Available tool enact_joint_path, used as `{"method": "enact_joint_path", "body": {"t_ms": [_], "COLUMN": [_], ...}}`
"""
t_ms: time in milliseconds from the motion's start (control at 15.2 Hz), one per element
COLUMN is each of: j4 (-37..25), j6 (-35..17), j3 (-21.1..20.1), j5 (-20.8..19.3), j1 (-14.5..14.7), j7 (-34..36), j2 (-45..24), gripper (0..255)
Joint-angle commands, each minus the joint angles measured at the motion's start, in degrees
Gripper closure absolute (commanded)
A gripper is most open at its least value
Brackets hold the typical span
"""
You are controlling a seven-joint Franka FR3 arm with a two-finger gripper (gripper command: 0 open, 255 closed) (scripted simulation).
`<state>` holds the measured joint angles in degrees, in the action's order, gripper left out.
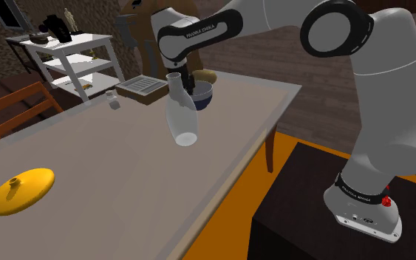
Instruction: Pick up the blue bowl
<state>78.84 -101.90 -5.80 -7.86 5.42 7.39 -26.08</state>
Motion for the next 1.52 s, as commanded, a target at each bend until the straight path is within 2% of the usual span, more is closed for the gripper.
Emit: {"method": "enact_joint_path", "body": {"t_ms": [0, 528, 1452], "j4": [0.1, 0.1, -12.1], "j6": [-0.2, -0.1, 11.1], "j3": [0.0, 0.0, -0.1], "j5": [0.0, 0.0, 0.1], "j1": [0.0, 0.0, 0.5], "j7": [0.0, 0.0, -1.0], "j2": [0.0, 0.0, -0.9], "gripper": [255, 255, 255]}}
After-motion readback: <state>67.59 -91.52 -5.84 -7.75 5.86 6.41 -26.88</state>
